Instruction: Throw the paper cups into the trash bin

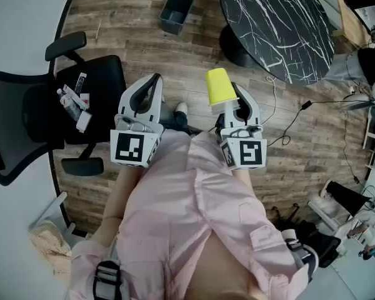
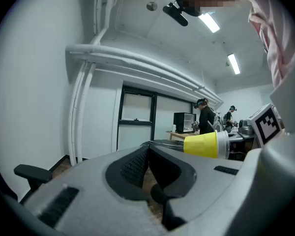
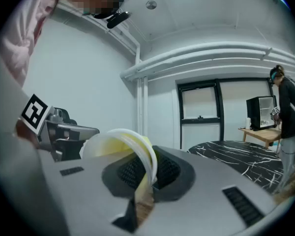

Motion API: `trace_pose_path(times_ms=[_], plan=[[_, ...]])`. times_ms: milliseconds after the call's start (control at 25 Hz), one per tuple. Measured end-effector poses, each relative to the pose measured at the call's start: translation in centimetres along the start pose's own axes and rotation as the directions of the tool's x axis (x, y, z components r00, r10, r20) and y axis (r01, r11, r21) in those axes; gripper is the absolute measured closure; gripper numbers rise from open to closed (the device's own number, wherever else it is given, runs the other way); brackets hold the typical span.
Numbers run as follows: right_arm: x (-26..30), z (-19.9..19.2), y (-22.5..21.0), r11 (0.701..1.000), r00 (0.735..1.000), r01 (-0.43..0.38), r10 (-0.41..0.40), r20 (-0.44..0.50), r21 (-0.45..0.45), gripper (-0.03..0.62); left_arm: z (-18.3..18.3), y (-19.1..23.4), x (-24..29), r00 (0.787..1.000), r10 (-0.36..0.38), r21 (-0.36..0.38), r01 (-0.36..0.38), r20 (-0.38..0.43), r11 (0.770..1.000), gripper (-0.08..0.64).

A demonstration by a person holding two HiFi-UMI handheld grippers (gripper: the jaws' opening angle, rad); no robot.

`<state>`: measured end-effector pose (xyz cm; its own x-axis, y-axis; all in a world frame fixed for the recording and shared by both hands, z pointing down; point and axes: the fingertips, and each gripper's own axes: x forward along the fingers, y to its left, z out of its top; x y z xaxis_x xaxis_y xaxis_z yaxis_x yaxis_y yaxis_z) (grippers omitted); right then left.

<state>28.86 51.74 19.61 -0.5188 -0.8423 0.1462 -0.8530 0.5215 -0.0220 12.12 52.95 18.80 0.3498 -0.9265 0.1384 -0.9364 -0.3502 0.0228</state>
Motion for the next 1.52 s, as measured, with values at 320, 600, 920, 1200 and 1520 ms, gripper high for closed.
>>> trace_pose_path(times_ms=[320,600,920,1200,1520], plan=[[-0.5,-0.3,-1.0,1.0,1.0,-0.009,0.009,0.001,0.011,0.552,1.2,-1.9,0.6,1.0,0.001,-0.016,-0.001,0.017,1.0,0.544],[0.0,-0.2,-0.9,0.999,1.0,-0.029,0.029,0.004,0.014,0.552,1.0,-1.4,0.6,1.0,0.017,-0.008,-0.017,0.007,1.0,0.543],[0.6,-0.1,-0.5,0.997,0.998,-0.068,0.068,0.011,0.038,0.551,0.5,-0.5,0.5,0.999,0.033,-0.001,-0.033,-0.004,0.999,0.544],[2.8,-0.4,0.0,0.995,0.995,-0.092,0.092,-0.021,0.033,0.551,0.2,1.9,1.1,0.998,0.061,-0.038,-0.062,-0.014,0.997,0.545],[8.2,0.2,-0.8,0.998,0.998,-0.05,0.053,-0.045,0.047,0.551,0.7,6.7,4.9,0.998,0.052,-0.054,-0.053,-0.022,0.997,0.544]])
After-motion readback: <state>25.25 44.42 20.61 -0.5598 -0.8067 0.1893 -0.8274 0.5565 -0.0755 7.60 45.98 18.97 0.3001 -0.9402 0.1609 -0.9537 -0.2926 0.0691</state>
